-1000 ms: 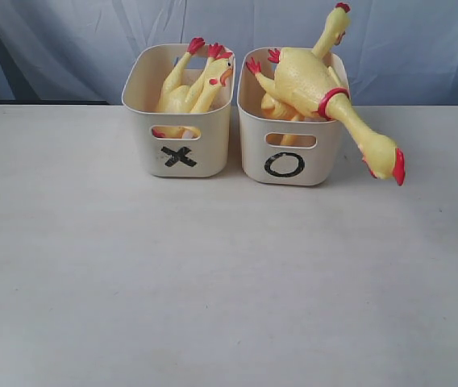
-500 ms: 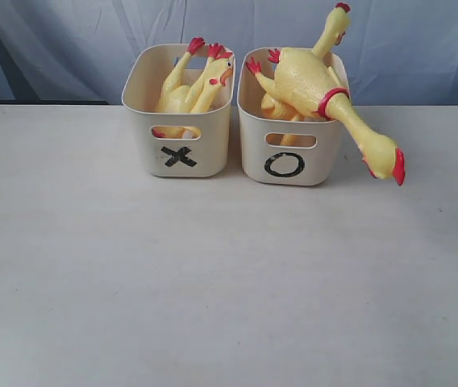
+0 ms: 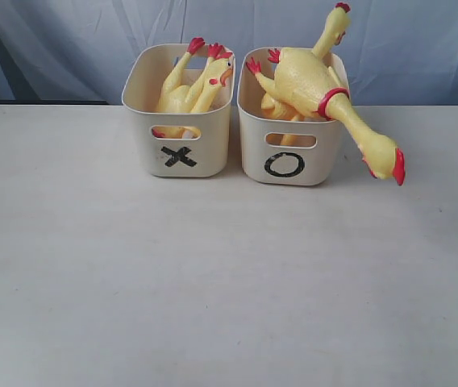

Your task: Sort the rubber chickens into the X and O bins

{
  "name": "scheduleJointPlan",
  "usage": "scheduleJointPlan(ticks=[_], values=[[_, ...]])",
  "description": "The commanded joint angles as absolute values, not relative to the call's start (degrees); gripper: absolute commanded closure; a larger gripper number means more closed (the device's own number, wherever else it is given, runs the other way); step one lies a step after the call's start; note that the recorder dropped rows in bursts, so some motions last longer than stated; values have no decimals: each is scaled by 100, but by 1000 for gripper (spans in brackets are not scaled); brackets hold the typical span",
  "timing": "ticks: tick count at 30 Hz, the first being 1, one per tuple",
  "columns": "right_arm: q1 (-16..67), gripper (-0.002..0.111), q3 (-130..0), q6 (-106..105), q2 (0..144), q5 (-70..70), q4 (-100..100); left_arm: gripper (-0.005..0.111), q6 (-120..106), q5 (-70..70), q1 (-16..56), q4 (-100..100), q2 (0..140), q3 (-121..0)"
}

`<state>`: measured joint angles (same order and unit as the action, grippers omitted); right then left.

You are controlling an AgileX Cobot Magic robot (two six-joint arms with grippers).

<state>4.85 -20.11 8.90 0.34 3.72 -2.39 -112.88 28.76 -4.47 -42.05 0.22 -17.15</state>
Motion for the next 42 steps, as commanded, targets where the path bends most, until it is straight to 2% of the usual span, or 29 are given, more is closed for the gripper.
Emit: scheduleJointPlan(ticks=[1,10,16,36,39,42], values=[[446,108,-1974,872,0,302,-222,76,-11267,2955,-445,-1605,0,-1398],[446,108,-822,872,0,-235,-222,76,-11267,2514,-445,-937,0,-229],[446,108,0,872,0,-200,-222,76,-11267,2440,-445,-650,0,-121],[446,108,0,872,0,36,-222,76,-11267,2415,-445,-580,0,-70],[446,108,0,872,0,48,-222,76,-11267,1930,-445,-733,0,0],[446,108,0,872,0,92,-222,76,-10711,795,-445,-1268,0,0]])
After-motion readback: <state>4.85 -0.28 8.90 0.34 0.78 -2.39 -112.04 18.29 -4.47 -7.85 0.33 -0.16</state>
